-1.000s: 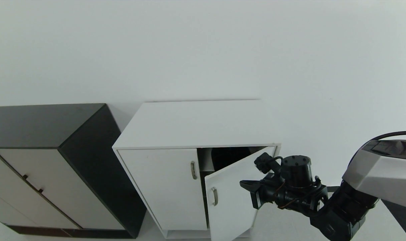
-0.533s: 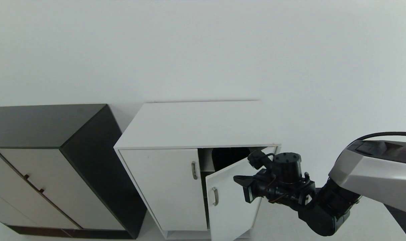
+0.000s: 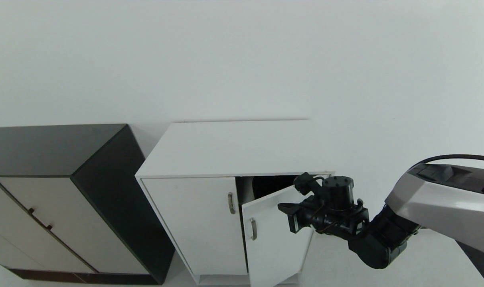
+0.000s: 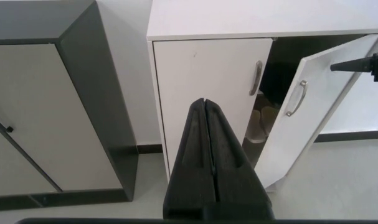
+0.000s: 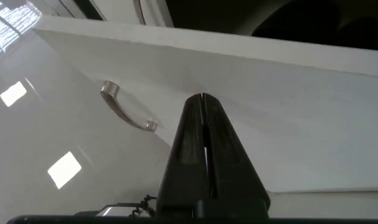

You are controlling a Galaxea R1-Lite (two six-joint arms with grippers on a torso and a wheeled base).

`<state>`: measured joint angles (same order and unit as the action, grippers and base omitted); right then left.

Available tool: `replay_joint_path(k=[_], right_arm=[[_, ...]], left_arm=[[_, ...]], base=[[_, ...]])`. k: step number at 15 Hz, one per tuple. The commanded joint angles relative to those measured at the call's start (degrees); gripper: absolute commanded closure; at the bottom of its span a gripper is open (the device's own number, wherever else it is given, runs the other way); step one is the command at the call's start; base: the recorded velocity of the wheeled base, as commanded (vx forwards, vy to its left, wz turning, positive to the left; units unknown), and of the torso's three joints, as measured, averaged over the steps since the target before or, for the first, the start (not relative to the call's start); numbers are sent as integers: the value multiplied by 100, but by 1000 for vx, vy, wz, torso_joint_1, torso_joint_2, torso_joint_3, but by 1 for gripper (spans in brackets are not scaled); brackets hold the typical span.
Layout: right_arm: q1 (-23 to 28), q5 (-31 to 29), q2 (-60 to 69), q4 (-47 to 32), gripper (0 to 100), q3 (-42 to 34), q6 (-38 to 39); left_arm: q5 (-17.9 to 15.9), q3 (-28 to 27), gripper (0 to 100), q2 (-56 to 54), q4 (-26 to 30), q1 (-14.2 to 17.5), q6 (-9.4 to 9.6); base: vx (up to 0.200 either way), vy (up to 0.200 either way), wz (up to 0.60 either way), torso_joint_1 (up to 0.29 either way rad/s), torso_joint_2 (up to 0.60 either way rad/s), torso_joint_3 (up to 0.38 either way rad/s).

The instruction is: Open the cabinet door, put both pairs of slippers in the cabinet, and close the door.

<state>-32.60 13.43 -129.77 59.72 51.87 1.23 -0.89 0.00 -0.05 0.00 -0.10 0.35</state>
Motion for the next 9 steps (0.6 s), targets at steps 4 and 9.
replay_joint_path(k=[4,9], right_arm=[[87,1,-277,-198,100,596,0],[166,1,-382,-672,100,1185,0]], left_arm=[[1,0,100,5,0,1,0],[1,0,100,5,0,1,0]], base=[[0,0,0,0,0,0],[0,0,0,0,0,0]])
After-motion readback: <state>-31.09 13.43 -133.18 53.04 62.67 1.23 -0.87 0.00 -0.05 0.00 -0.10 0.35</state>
